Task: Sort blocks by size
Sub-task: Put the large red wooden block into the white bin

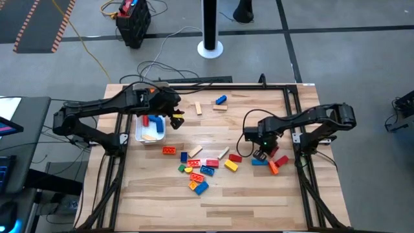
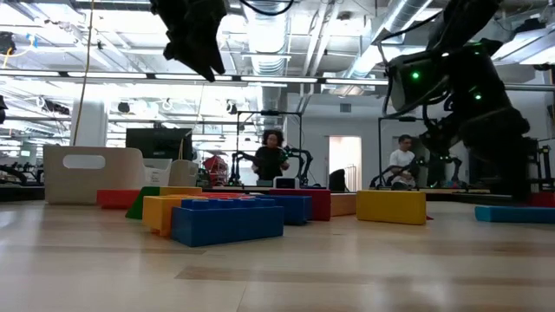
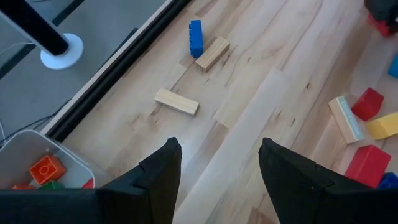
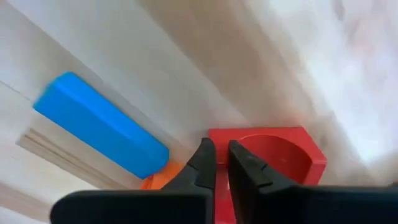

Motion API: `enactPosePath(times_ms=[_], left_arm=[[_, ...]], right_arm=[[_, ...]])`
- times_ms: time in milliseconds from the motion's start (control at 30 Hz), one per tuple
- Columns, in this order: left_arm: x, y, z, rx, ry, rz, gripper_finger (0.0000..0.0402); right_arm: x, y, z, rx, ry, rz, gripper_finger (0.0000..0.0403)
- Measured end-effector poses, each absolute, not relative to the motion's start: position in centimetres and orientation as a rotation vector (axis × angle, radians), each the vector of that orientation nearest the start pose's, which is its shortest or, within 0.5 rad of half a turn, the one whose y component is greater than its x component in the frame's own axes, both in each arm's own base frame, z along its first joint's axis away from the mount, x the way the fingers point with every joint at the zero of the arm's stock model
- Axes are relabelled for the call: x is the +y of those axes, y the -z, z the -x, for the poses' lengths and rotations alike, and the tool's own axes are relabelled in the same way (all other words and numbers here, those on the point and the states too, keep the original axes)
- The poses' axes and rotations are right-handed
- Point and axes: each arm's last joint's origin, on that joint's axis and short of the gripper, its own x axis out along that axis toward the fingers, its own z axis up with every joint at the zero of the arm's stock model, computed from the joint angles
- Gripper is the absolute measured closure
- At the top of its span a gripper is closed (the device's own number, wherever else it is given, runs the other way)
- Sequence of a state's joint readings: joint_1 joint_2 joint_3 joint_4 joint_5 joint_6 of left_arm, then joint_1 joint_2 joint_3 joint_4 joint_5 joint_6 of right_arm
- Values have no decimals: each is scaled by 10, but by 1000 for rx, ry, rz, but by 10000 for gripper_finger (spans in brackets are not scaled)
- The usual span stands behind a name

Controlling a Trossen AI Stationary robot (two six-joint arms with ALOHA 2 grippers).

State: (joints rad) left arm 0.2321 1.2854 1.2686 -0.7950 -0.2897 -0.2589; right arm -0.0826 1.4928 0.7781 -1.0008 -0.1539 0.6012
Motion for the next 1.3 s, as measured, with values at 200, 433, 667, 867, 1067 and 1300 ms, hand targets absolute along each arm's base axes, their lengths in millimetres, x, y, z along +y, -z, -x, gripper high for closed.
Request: enactPosePath(times_ms=[200,433,667,867,1067,1300], left_arm=[[67,-341,-252,747,-583,254,196],[61,-337,-271,601,-508,261,196],[41,-336,-279,584,-481,58,196],[28,-337,-289,555,-445,-93,184],[15,-331,-312,509,-383,-286,142],[11,-317,-333,491,-405,-349,124]], right_arm=[[-23,-182,-235,1535,382,-606,356],[-44,-232,-274,1210,317,-578,356],[-65,-285,-298,933,240,-563,357],[-82,-315,-309,728,112,-608,357],[-91,-328,-314,599,-11,-673,357],[-98,-333,-315,538,-53,-699,357]])
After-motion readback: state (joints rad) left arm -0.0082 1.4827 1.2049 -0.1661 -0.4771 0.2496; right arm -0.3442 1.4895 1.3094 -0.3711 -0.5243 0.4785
